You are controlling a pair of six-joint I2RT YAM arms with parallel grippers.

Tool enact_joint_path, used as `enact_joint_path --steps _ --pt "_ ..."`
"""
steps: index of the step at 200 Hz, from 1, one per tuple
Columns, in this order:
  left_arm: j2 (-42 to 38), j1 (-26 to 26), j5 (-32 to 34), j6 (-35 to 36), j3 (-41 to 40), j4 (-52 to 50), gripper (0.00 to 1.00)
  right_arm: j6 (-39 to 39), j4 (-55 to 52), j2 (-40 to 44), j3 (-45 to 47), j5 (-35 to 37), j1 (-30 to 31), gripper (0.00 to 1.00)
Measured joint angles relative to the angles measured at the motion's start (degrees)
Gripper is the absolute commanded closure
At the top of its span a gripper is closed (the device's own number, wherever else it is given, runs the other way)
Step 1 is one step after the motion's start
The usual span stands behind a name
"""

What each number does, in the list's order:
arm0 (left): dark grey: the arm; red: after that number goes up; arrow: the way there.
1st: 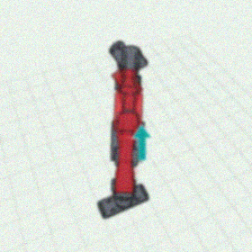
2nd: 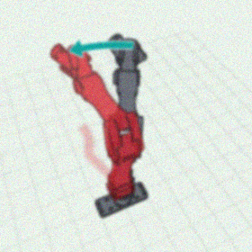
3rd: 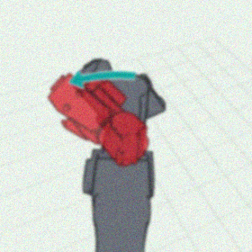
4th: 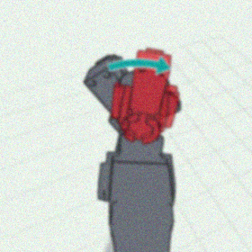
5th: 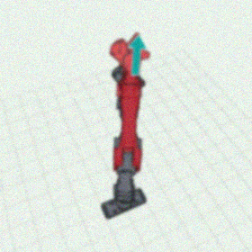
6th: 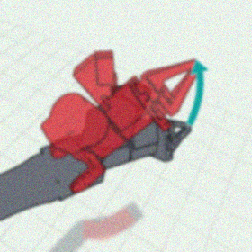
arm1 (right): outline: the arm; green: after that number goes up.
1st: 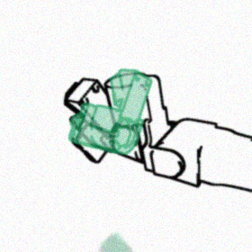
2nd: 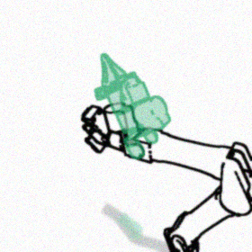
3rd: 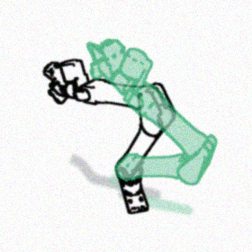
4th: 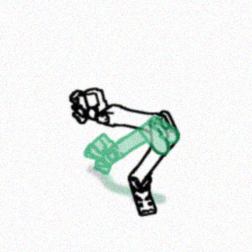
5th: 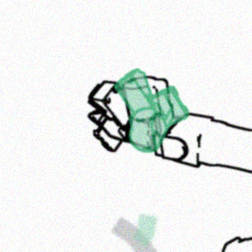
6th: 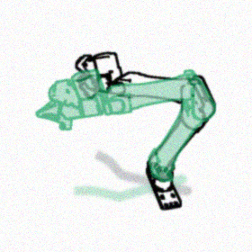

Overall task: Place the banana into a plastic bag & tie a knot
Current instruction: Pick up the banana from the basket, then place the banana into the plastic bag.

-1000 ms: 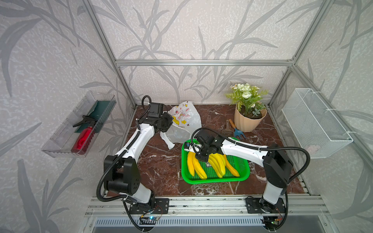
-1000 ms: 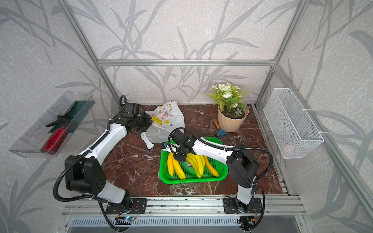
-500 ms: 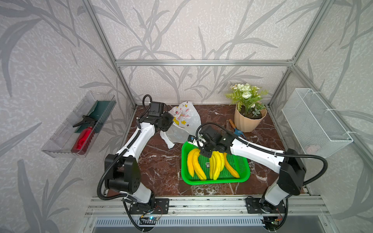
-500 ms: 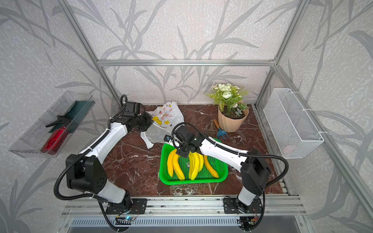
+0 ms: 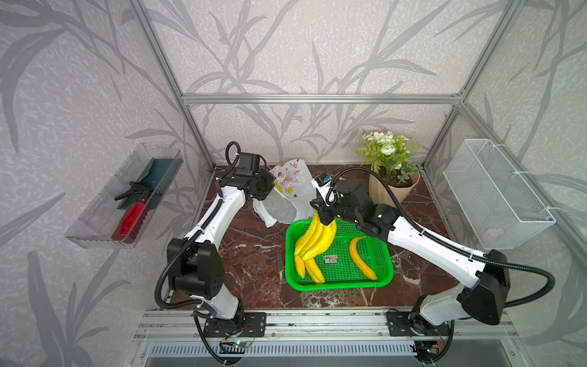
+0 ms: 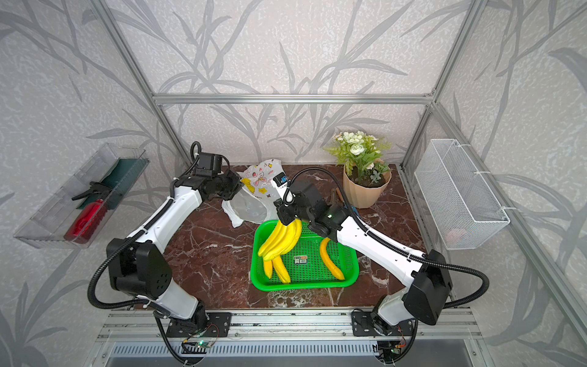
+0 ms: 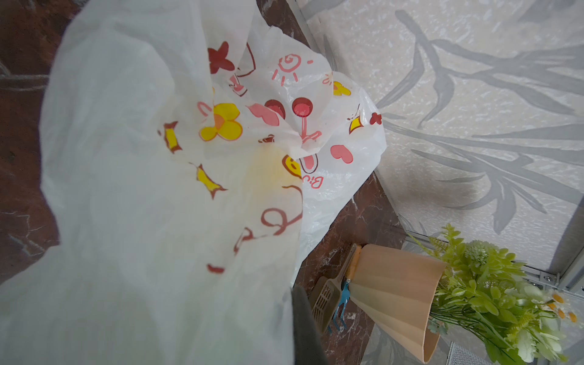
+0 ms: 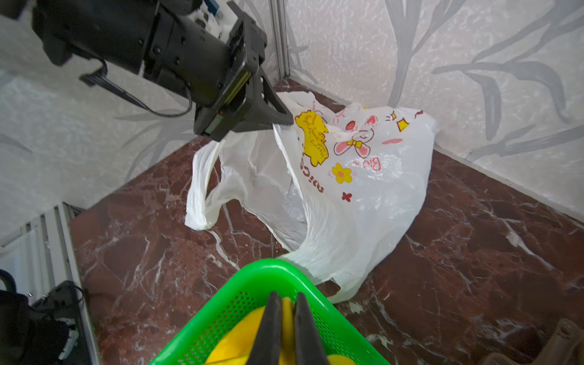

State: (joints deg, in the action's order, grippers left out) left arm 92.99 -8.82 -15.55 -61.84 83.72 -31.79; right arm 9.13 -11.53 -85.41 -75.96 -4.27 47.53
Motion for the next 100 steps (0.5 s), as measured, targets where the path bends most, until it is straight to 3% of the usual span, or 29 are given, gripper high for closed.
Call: enact_joint_path --steps 100 --pt "4.72 -1.01 -2.36 2.25 11.87 -5.11 1.0 18.75 13.84 -18.34 -6.95 -15.87 0.26 1.0"
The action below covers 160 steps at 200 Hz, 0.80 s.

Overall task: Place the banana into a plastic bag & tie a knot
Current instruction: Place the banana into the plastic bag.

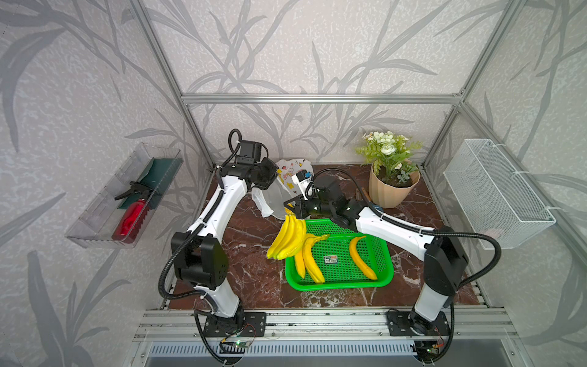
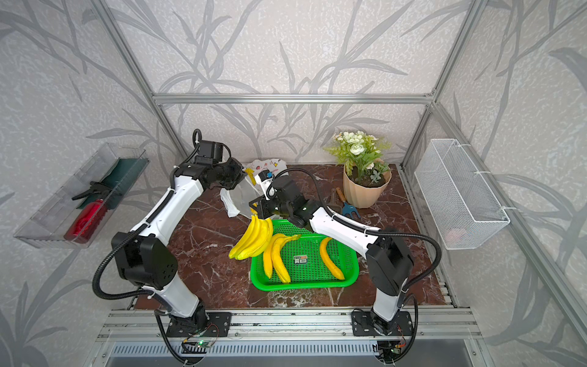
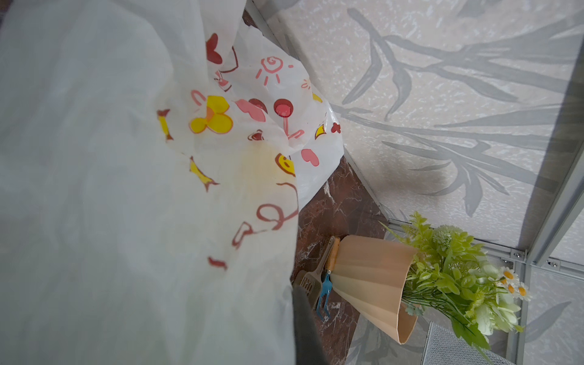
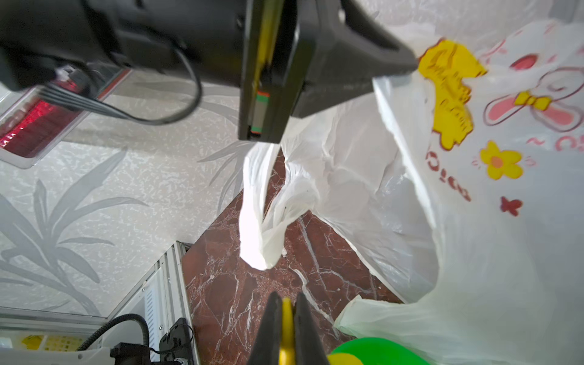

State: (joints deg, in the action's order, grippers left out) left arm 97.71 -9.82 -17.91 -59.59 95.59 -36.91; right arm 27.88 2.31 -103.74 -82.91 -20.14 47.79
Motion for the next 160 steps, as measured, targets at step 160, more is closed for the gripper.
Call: enact_joint_path --steps 160 --pt "-0.44 -2.19 -4.39 4.55 3.85 -12.2 1.0 11.08 5.07 -16.35 -15.21 18.32 -3.06 1.0"
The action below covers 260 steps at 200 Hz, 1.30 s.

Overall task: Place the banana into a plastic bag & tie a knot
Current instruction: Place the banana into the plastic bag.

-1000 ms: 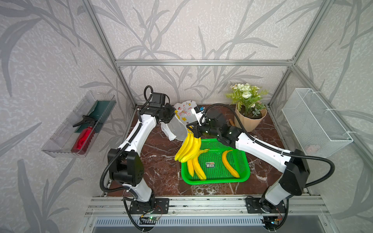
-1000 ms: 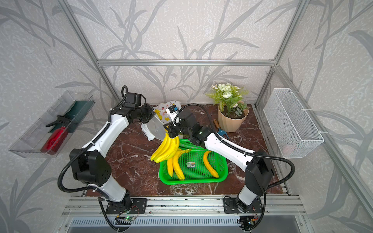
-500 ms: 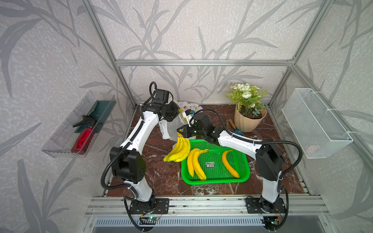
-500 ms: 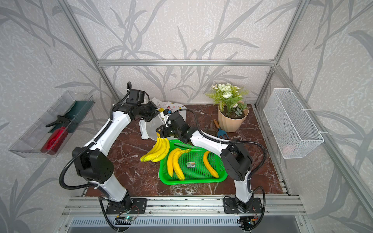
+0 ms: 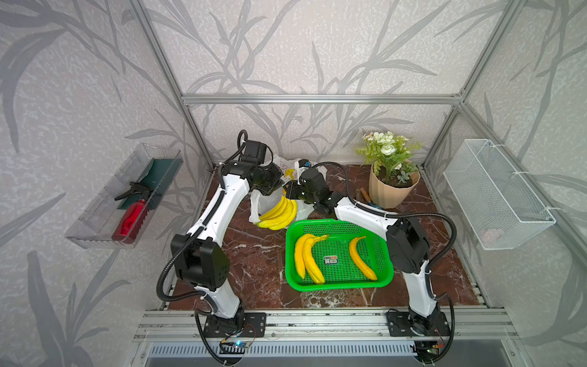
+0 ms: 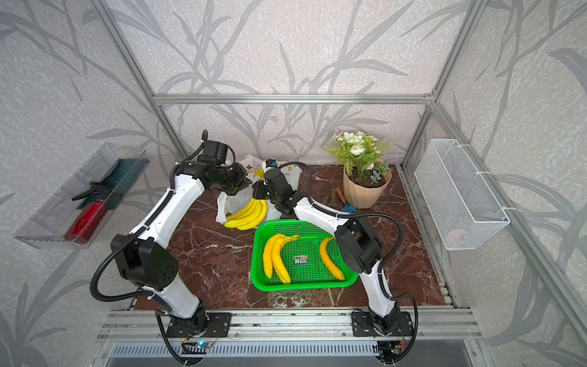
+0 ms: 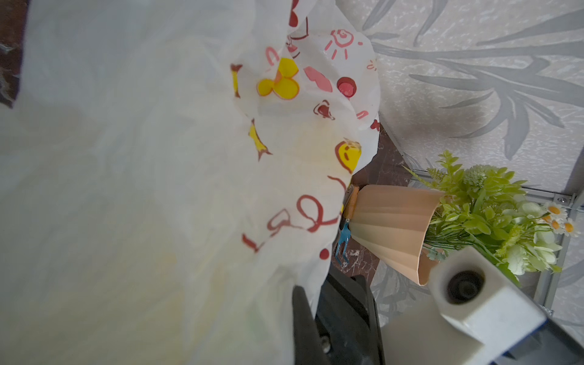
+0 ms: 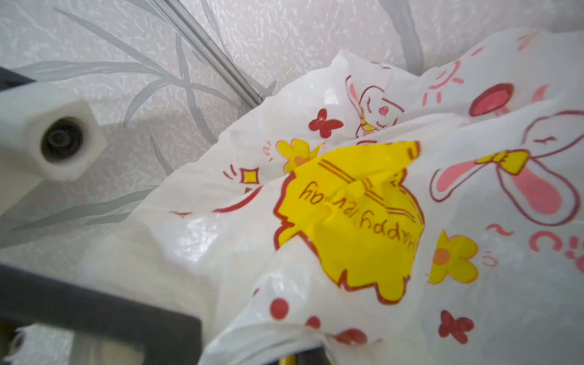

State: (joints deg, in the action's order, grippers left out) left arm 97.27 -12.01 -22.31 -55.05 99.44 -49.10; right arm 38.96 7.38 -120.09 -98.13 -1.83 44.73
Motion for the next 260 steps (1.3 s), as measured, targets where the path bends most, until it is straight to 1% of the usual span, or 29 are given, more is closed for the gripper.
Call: enact_joint_path --steps 60,104,138,155,180,219,260 --pt "0.0 0.0 -0.2 -0.55 0.61 -3.1 1.0 -2.56 0.37 -0.39 -3.1 5.86 -1.33 1.0" --pt "0.46 0.0 0.31 -0.7 0.61 -4.2 1.0 -4.37 0.81 -0.42 -3.34 8.46 -2.4 1.0" --pt "0.52 0.02 -0.28 -2.6 -0.98 -2.8 1.0 -4.52 2.29 -0.42 -3.15 9.68 -3.13 1.0" --pt "0.52 0.15 -0.83 -4.5 -4.2 -0.5 0.97 -4.42 2.71 -0.42 -2.8 10.25 -3.52 1.0" --pt "0.55 0.46 -1.92 -8.59 -8.41 2.49 0.97 -4.24 2.78 -0.42 -1.57 11.45 -3.96 1.0" --pt "0.55 0.44 -4.42 -15.26 -9.75 8.44 0.96 -3.17 3.1 -0.42 1.38 13.57 -4.83 1.0" --pt "1.03 0.44 -6.95 -21.79 -13.86 14.34 0.96 -0.31 6.8 -1.88 1.07 13.81 -6.29 1.0"
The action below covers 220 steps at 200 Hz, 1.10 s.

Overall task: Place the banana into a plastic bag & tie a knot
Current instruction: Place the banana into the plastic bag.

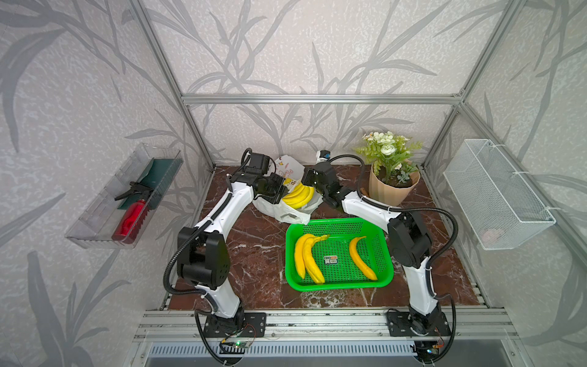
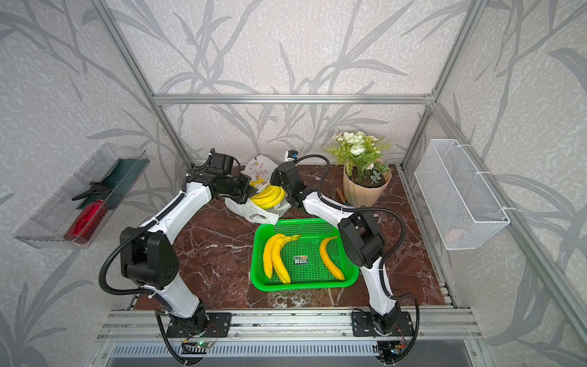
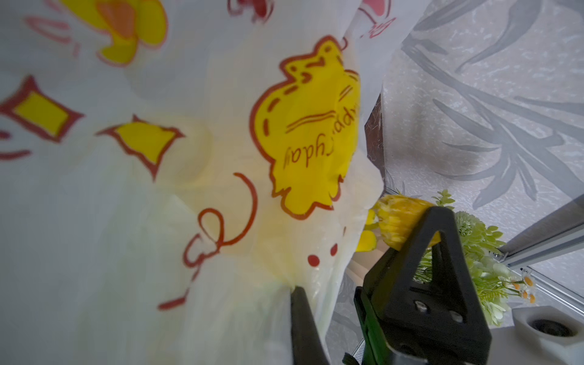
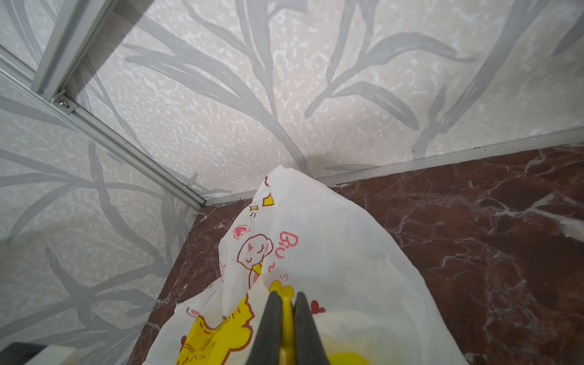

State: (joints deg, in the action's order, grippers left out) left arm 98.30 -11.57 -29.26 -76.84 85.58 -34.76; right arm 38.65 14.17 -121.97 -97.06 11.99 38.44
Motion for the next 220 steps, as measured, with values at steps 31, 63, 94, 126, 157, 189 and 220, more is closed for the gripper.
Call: enact_joint_path --steps 31,63,94,126,157,189,220 --pt "2.99 0.07 -1.4 -2.32 1.09 3.04 0.96 2.49 3.08 -3.04 -0.7 0.11 -0.35 1.0" --pt "4.68 0.07 -2.19 -4.44 1.4 5.03 0.97 6.23 4.7 -5.11 -0.59 1.55 0.02 1.0" --pt "4.76 0.07 -2.47 -7.85 0.94 9.16 0.98 11.98 7.87 -5.66 -0.15 4.44 0.48 1.0" --pt "4.74 0.07 -2.4 -11.8 -1.88 14.03 0.98 18.03 10.08 -7.02 -0.17 7.23 0.92 1.0" --pt "4.76 0.07 -2.43 -14.71 -2.78 17.0 0.98 21.42 8.39 -9.4 -1.62 9.05 1.51 0.96" --pt "4.76 0.07 -2.45 -16.2 -3.78 19.43 0.98 23.45 4.66 -11.21 -2.6 8.92 2.08 0.67" --pt "4.76 0.09 -2.75 -16.37 -5.25 20.11 0.98 22.51 3.04 -11.32 -2.4 6.91 2.25 0.44"
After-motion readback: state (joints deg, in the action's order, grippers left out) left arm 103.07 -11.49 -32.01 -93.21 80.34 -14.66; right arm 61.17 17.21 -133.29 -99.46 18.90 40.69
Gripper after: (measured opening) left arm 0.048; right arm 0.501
